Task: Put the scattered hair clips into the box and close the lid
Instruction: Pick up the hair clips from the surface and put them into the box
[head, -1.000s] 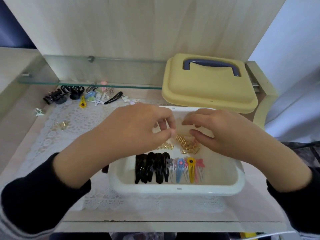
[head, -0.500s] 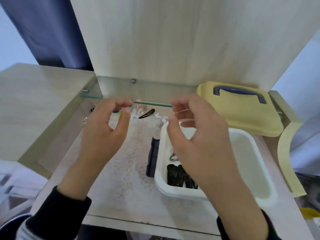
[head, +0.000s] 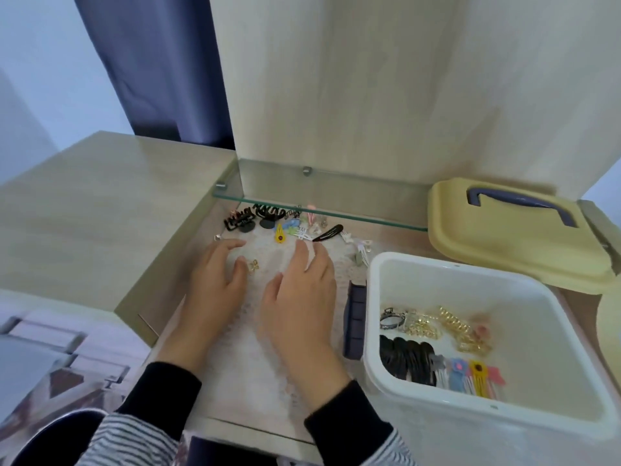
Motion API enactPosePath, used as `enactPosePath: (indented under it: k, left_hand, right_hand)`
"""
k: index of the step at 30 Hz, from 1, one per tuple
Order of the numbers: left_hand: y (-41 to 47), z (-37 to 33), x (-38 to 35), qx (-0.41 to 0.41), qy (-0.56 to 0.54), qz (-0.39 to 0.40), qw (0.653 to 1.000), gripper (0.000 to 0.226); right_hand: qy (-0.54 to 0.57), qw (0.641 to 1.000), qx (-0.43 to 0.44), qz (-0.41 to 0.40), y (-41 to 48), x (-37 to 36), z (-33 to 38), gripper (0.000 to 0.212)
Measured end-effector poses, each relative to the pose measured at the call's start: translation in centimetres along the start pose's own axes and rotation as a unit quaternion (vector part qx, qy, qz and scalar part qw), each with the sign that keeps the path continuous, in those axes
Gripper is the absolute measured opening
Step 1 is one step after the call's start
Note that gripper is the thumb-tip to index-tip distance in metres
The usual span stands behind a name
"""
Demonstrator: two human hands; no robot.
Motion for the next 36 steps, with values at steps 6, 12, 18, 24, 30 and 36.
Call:
enactPosePath:
  k: [6, 12, 18, 24, 30, 36]
  left_hand:
    - [0.1, 0.1, -1.6, -0.035, 0.024, 0.037, 0.998, 0.03]
    - [-0.3, 0.6, -1.9, -0.057, 0.052, 0.058, 0.995, 0.041]
    - [-0.2, 1.0, -2.0, -0.081, 0.068, 0.053, 0.993, 0.029]
    - [-0.1, 1.5, -2.0, -0.101, 0.087, 0.039, 0.99, 0.021]
    - [-0.3, 1.0, -1.9, -0.08, 0.093, 0.026, 0.992, 0.027]
    - [-0.4, -0.1, -1.2, -0.073, 0.029, -0.02, 0.997, 0.022]
  right_hand:
    - [-0.095, 0.991, -0.088, -0.027, 3.0, -3.7, -2.1, 0.071]
    - [-0.111, 0.983, -0.135, -0.056, 3.8, -4.6, -4.0, 0.073]
    - [-0.096, 0.985, -0.14, -0.03, 3.7, -4.9, -4.4, 0.064]
    - [-0.127, 0.984, -0.094, -0.086, 3.4, -3.5, -3.6, 0.037]
    - [-0.139, 0.987, -0.071, -0.047, 3.4, -3.3, -2.6, 0.024]
    - [-0.084, 0.994, -0.041, 0.065, 2.6, -2.7, -1.1, 0.038]
Point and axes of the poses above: each hand's wrist, its own y-axis towards the middle knuckle, its own x-axis out of the back of the hand, z = x × y, the point moved 4 cm from there along y, towards the middle knuckle, and after that the axes turned 11 degrees about -y, right-handed, at the moved point
